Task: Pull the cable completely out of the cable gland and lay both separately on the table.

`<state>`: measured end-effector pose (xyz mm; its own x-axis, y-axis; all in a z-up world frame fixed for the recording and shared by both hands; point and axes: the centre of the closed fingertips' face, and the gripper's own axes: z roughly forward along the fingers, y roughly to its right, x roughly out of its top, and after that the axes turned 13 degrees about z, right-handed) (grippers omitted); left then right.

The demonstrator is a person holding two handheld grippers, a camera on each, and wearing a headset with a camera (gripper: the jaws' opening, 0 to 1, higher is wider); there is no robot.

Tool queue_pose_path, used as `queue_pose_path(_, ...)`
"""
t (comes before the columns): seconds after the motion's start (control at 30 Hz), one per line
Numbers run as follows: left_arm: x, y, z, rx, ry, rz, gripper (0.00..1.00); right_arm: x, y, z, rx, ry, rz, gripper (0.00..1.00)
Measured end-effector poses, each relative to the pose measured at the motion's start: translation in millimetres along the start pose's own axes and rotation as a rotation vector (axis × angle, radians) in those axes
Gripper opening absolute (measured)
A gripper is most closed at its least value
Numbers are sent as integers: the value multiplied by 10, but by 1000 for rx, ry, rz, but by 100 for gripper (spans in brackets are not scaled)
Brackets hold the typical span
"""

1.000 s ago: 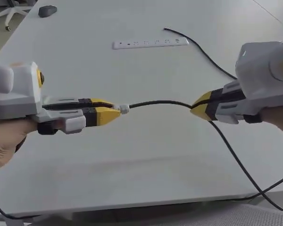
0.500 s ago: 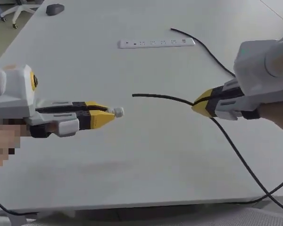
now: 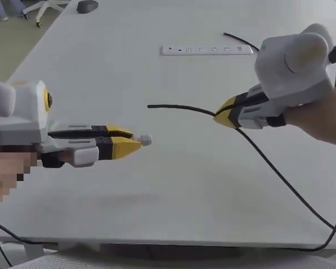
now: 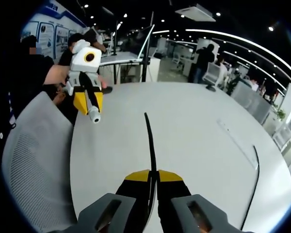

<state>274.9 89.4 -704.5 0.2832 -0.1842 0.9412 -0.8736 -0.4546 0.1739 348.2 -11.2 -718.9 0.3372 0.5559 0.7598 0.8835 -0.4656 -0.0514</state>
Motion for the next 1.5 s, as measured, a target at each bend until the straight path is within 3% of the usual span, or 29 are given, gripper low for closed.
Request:
queue_pose_path(0.3, -96, -53, -72, 15, 0, -19, 15, 272, 28, 391, 27, 10, 26, 0)
queue_pose_path(0.5, -144, -83, -77, 21, 1, -26, 15, 302, 122, 683, 25, -11, 38, 0)
queue_pose_path(0.73, -226, -108, -84, 22, -3, -40, 15, 390, 105, 1035, 30, -3, 90, 0)
queue_pose_path(0.97, -336, -191, -85, 41, 7, -43, 15, 366, 56, 1334, 45, -24, 117, 0)
queue_pose_path(1.13, -482, -260, -81, 67, 1, -31, 15, 296, -19, 1449, 45, -47, 129, 0)
queue_pose_path(1.33, -554, -349, -82, 107, 45, -1, 15, 266, -13, 1563, 38, -61, 138, 0)
queue_pose_path(1.5, -665, -395, -42, 120, 27, 7, 15, 238, -28, 1642, 32, -73, 140, 0)
